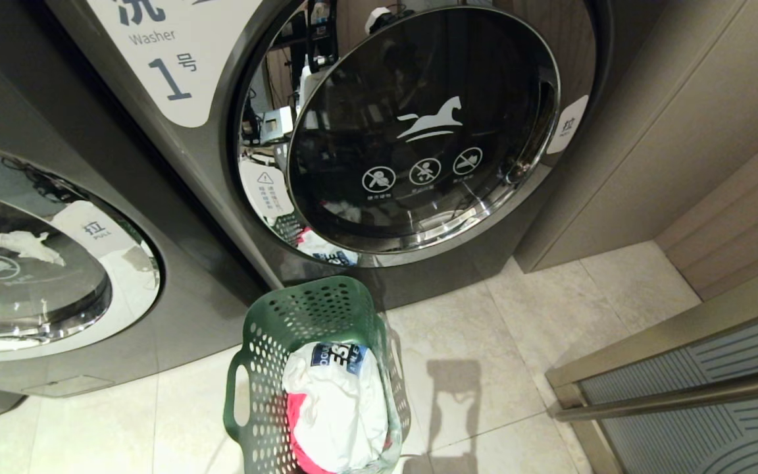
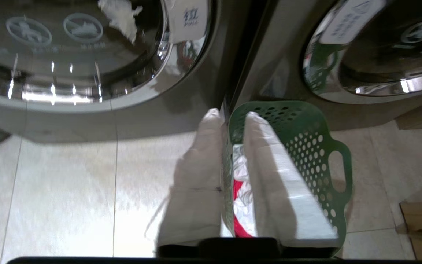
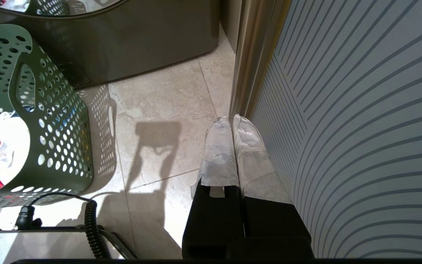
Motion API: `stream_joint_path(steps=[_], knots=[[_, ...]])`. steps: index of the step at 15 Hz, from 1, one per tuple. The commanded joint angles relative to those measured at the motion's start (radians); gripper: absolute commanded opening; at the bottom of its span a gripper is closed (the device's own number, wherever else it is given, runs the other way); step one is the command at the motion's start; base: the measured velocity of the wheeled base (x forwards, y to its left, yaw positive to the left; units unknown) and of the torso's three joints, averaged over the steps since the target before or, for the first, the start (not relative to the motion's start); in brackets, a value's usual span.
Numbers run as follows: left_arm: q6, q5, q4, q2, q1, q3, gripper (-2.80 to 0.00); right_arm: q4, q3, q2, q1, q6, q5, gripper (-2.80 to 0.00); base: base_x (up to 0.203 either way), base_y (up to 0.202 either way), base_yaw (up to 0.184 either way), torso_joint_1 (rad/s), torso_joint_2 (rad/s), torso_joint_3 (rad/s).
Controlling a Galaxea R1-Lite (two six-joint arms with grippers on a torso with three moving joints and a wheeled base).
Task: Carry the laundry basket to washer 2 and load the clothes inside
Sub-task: Open the lid of the washing machine
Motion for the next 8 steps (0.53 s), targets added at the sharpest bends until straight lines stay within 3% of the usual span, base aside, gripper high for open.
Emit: stream_joint_path(steps=[1, 3, 5, 6, 8], knots=[[-0.052, 0.031, -0.082, 0.315, 0.018, 0.002, 0.00, -0.001, 0.000, 0.000, 0.000, 0.000, 0.000, -2.80, 0.000, 0.000, 0.000, 0.000, 0.00, 0.000], [-0.085, 0.049, -0.232, 0.495, 0.079, 0.027, 0.00, 0.000, 0.000, 0.000, 0.001, 0.000, 0.000, -2.80, 0.000, 0.000, 0.000, 0.000, 0.00, 0.000], [-0.100, 0.021, -0.382, 0.666, 0.146, 0.042, 0.00, 0.000, 0.000, 0.000, 0.001, 0.000, 0.000, -2.80, 0.000, 0.000, 0.000, 0.000, 0.00, 0.000], [-0.103, -0.022, -0.474, 0.738, 0.178, 0.060, 0.00, -0.001, 0.000, 0.000, 0.002, 0.000, 0.000, -2.80, 0.000, 0.000, 0.000, 0.000, 0.00, 0.000], [-0.107, -0.245, -0.596, 0.802, 0.230, 0.123, 0.00, 0.000, 0.000, 0.000, 0.000, 0.000, 0.000, -2.80, 0.000, 0.000, 0.000, 0.000, 0.00, 0.000]])
